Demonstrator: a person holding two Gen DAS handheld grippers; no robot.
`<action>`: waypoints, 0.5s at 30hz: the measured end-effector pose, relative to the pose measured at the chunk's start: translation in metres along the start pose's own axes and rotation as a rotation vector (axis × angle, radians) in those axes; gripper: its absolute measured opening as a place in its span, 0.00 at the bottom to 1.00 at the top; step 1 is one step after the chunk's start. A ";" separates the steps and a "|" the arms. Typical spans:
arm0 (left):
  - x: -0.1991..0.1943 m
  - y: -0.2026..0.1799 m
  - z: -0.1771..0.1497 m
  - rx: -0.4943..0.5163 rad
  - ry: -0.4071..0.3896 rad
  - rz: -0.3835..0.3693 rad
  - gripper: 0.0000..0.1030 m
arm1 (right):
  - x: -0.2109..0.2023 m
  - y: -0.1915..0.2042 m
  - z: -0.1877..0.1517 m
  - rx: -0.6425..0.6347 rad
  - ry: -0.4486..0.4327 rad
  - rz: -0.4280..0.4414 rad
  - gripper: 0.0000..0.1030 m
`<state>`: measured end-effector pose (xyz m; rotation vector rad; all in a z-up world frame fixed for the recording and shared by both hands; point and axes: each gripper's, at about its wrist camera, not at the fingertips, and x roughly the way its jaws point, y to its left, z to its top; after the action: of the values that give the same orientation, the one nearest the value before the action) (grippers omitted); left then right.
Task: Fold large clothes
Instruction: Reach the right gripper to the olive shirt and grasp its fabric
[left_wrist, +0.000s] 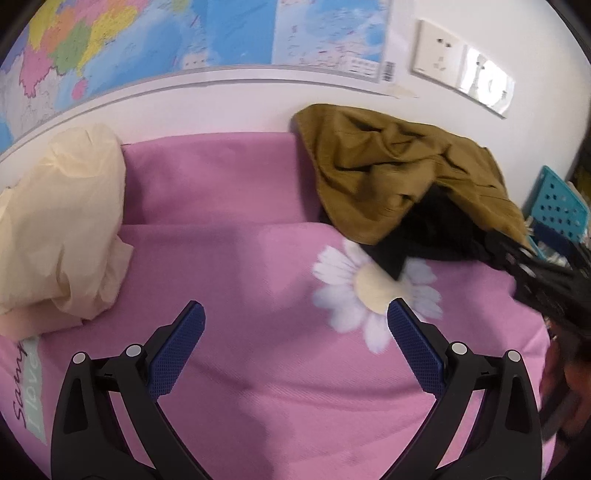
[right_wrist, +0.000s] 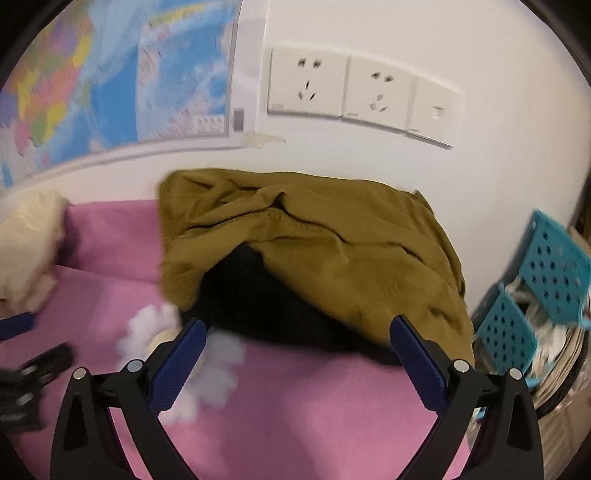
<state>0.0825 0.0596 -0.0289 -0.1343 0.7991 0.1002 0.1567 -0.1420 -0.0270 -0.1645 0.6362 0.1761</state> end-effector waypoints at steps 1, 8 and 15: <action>0.002 0.003 0.002 0.001 -0.002 0.010 0.95 | 0.019 0.002 0.009 -0.025 0.023 -0.012 0.93; 0.016 0.021 0.009 -0.014 0.015 0.021 0.95 | 0.087 0.007 0.039 -0.122 0.064 -0.079 0.87; 0.027 0.036 0.012 -0.019 0.031 0.025 0.95 | 0.072 -0.014 0.051 -0.088 0.043 0.093 0.34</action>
<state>0.1051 0.0979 -0.0429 -0.1437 0.8312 0.1299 0.2458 -0.1367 -0.0292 -0.2242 0.6800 0.2906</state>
